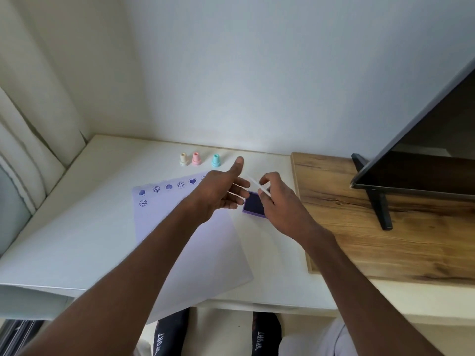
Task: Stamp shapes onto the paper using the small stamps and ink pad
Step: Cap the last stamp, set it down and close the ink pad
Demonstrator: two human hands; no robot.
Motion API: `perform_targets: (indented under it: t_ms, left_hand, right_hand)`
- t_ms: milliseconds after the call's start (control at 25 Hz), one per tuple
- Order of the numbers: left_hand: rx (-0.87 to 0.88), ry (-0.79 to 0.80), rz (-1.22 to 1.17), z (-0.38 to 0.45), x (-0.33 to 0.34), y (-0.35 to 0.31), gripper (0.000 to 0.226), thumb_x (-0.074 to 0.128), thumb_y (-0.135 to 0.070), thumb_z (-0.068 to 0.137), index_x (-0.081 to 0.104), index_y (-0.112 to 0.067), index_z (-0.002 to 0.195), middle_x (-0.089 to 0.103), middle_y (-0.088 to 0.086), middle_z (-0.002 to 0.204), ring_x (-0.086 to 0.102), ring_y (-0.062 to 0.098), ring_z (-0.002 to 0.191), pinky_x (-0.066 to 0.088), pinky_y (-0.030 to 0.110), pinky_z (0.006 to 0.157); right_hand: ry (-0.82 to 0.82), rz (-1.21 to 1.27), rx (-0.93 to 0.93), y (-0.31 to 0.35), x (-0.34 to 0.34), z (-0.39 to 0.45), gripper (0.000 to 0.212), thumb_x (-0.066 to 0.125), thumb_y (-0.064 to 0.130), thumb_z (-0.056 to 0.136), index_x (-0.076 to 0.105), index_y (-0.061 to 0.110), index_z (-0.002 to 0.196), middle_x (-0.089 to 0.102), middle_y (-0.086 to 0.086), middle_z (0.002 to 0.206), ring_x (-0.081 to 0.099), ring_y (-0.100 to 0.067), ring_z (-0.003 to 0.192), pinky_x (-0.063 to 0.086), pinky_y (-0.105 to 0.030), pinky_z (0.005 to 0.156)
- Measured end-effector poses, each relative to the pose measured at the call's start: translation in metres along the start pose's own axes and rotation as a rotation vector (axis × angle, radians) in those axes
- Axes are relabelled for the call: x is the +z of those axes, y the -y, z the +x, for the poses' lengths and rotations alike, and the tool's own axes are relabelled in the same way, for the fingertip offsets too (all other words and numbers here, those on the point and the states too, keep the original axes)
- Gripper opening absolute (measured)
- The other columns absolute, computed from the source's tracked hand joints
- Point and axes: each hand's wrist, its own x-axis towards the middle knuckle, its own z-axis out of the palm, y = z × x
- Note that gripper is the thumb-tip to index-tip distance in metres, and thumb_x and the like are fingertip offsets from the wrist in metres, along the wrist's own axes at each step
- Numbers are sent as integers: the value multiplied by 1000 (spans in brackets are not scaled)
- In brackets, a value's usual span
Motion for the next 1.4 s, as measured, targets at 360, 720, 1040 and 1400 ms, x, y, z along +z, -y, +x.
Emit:
perform_targets:
  t_ms: [360,720,1040,1400]
  left_hand:
    - [-57,-43,-200,9,1,8,29,77,-18,90,71,8,102,69,19,79,69,24,60,62,28,58]
    - [99,-167,368,15,6,27,17,66,-10,91,77,2,91,77,24,86,72,25,73,63,46,87]
    - [133,-103,435,14,10,29,13,69,-7,87,78,0,95,78,22,85,71,22,73,63,42,86]
    - [177,-119,577,11,15,32,25,78,-7,80,74,-6,105,75,12,93,74,30,90,63,44,84]
  right_hand:
    - [29,-79,-116,-17,-6,11,59,74,36,90,51,25,143,51,8,125,55,-16,108,47,-27,82]
    - [39,-258,-24,-38,-6,15,80,94,33,70,59,22,140,50,7,133,53,-19,121,54,-42,96]
    - [58,-227,2,-33,4,18,79,93,31,73,57,22,143,53,1,136,55,-22,121,52,-37,96]
    - [136,-213,13,-39,4,17,77,86,28,81,50,25,149,45,2,141,49,-21,128,49,-32,97]
